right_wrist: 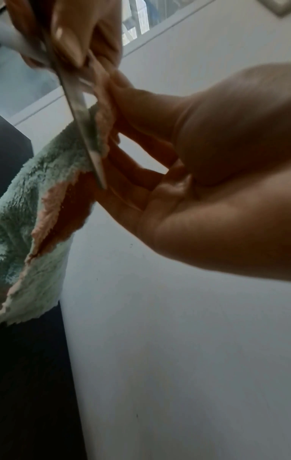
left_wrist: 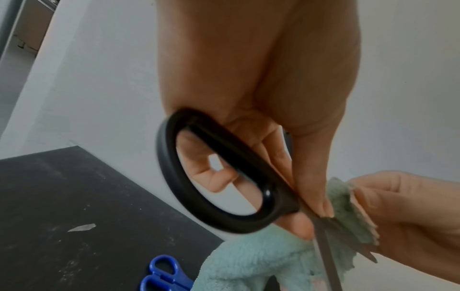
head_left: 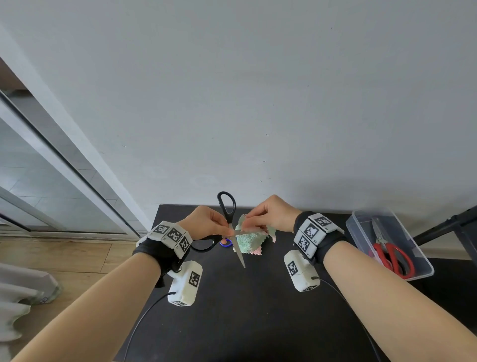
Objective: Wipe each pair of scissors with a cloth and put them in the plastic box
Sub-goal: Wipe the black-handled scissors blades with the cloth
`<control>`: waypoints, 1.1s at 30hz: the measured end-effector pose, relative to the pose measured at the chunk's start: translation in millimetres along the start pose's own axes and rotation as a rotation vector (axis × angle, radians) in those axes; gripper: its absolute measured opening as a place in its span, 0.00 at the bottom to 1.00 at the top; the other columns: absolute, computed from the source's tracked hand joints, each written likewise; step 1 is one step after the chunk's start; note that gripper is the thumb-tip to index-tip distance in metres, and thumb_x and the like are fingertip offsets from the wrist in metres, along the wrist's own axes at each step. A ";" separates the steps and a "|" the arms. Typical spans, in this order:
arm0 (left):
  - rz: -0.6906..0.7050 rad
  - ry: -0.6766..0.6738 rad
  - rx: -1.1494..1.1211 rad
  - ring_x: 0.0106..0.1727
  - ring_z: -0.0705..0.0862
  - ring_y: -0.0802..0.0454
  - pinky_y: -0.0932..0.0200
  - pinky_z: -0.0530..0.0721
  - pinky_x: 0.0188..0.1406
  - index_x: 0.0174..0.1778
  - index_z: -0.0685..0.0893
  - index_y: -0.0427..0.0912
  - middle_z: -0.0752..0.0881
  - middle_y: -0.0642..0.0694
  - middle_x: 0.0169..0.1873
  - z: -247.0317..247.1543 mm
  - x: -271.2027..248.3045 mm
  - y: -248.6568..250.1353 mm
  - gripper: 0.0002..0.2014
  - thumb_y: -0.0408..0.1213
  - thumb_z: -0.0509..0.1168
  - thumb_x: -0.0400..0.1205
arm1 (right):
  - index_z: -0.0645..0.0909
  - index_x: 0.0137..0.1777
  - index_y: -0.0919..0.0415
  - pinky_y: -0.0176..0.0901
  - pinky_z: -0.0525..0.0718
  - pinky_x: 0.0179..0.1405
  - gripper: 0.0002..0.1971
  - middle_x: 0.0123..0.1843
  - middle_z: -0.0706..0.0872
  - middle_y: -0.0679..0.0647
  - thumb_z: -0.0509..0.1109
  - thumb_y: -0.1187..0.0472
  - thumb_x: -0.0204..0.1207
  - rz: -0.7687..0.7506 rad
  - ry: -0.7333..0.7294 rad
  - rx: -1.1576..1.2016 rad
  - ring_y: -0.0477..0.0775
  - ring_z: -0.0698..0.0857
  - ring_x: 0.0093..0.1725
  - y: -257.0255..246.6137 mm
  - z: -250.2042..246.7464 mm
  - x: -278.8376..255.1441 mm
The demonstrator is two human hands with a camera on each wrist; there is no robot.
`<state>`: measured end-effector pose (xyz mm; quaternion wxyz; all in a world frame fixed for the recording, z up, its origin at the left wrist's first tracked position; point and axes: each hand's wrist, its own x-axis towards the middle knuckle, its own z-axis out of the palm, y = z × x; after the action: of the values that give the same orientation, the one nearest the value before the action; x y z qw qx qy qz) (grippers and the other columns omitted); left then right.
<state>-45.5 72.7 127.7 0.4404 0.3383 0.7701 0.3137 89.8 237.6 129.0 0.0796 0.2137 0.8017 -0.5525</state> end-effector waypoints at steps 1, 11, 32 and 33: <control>0.006 0.005 0.001 0.25 0.76 0.67 0.79 0.71 0.28 0.32 0.89 0.40 0.85 0.54 0.23 1.2 1.3 1.4 0.07 0.37 0.76 0.73 | 0.91 0.35 0.47 0.59 0.81 0.61 0.03 0.41 0.92 0.59 0.80 0.57 0.67 0.011 -0.013 -0.003 0.65 0.88 0.54 0.6 2.8 1.5; 0.044 0.047 -0.022 0.25 0.78 0.69 0.78 0.74 0.30 0.33 0.89 0.42 0.84 0.59 0.21 5.7 5.5 3.8 0.05 0.32 0.74 0.74 | 0.90 0.42 0.56 0.39 0.79 0.39 0.03 0.36 0.90 0.55 0.79 0.60 0.69 0.056 -0.037 -0.043 0.42 0.82 0.33 3.1 11.6 7.2; 0.036 -0.021 -0.051 0.36 0.87 0.62 0.74 0.79 0.44 0.38 0.90 0.41 0.90 0.52 0.29 12.0 5.7 -8.8 0.01 0.32 0.74 0.75 | 0.90 0.46 0.59 0.44 0.82 0.49 0.05 0.42 0.89 0.52 0.77 0.59 0.72 0.084 -0.036 -0.084 0.47 0.83 0.41 30.0 -2.5 -5.3; 0.030 -0.021 -0.056 0.37 0.87 0.60 0.74 0.80 0.44 0.39 0.90 0.39 0.90 0.51 0.29 11.1 4.6 -9.7 0.01 0.32 0.74 0.75 | 0.90 0.47 0.61 0.44 0.82 0.48 0.07 0.43 0.89 0.54 0.76 0.59 0.73 0.092 -0.027 -0.084 0.48 0.83 0.41 32.1 -4.3 -7.3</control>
<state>-39.8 72.8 113.4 0.4530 0.3406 0.7512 0.3383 110.6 249.3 105.9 0.1246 0.2392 0.8123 -0.5171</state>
